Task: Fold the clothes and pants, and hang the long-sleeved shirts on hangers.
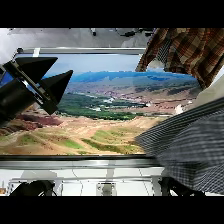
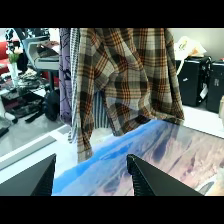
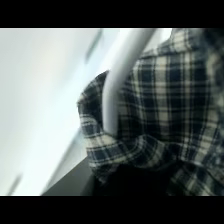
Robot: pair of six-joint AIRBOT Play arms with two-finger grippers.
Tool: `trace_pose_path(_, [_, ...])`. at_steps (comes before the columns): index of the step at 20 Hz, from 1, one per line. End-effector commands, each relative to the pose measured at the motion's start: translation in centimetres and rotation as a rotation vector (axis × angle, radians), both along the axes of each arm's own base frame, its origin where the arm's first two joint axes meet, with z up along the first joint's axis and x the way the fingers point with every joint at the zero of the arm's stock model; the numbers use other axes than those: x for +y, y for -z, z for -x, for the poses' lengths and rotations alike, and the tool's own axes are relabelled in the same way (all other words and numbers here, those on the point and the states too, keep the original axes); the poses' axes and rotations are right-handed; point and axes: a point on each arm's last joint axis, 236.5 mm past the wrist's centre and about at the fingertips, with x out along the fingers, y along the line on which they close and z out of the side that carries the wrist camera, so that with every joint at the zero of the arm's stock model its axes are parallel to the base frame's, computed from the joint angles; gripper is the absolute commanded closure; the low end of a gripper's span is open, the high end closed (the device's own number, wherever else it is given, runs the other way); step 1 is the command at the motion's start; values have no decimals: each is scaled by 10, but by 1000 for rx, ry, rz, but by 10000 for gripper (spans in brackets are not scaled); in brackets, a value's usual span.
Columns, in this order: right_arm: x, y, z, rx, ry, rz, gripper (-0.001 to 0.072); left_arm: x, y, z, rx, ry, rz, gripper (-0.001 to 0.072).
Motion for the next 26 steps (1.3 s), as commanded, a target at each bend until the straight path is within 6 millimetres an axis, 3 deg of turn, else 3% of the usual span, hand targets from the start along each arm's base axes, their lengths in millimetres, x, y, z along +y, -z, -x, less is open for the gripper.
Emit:
trace_pose_path(1, [-47,-13,39,-69,97,-57,675,0,0,0,12,1,12,199])
trace_pose_path(4, [-72,-15,35,-90,-9,-107,675,0,0,0,14,2,14,199])
trace_pose_path(7, [-84,4,-5,2,-166,-156,674,0,0,0,15,2,14,199])
trace_pose_path(10, [-82,38,-54,159,-252,-206,674,0,0,0,31,3,29,200])
trace_pose_path(13, [-58,40,-84,204,-323,-132,674,-1,1,1,34,7,24,199])
trace_pose_path(17, [-8,25,-94,176,-437,21,674,-1,1,1,34,7,24,199])
trace_pose_path(21, [14,33,-100,225,-442,59,673,-1,1,1,34,7,24,199])
trace_pose_path(24, [7,57,-107,334,-369,44,671,-1,1,1,34,7,24,199])
trace_pose_path(26, [-16,82,-108,427,-282,-30,667,-2,3,2,40,14,18,199])
